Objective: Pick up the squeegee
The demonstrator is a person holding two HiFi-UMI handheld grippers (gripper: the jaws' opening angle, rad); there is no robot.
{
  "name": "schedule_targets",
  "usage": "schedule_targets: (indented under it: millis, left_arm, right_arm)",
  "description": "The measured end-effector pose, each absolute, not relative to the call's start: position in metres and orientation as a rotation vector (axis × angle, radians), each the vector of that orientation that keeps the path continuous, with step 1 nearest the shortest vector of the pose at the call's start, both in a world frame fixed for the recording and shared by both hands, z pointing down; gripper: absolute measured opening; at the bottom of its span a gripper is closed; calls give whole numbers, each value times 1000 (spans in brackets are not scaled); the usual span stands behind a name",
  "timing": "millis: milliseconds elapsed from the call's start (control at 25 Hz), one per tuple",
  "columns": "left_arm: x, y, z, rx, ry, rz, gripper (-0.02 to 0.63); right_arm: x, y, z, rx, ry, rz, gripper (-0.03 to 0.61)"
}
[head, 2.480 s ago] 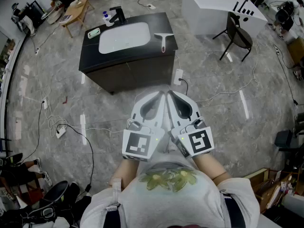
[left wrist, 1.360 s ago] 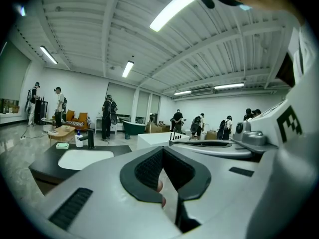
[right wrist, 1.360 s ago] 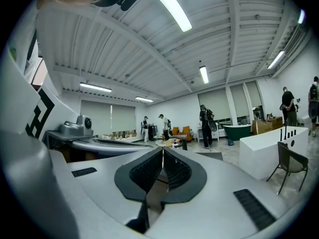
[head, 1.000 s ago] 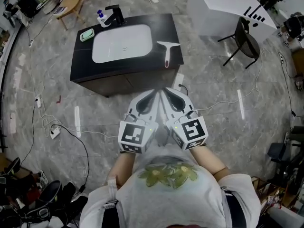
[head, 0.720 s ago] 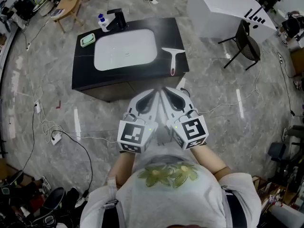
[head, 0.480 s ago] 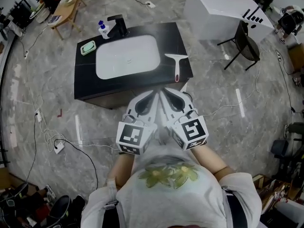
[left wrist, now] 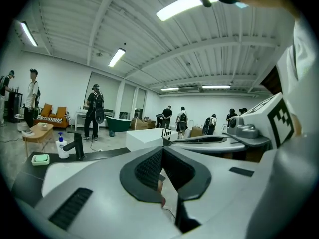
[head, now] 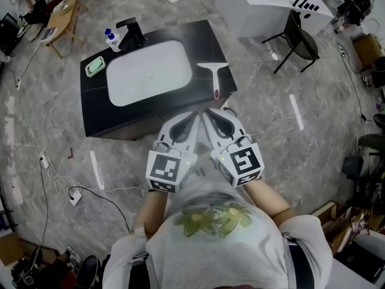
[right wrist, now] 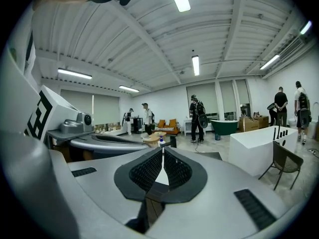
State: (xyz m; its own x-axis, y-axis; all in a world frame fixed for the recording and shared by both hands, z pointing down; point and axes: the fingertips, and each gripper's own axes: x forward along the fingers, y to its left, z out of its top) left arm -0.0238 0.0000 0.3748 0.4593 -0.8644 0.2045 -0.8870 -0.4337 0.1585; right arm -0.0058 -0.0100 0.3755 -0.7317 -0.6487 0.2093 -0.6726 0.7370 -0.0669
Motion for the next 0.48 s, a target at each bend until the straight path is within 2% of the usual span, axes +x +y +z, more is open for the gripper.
schedule_targets:
  millis: [480]
  left_arm:
    - [-32,-37,398,2440,-1453,207,9]
  right_arm:
    - [3,-69,400,1127,-2677,286,25]
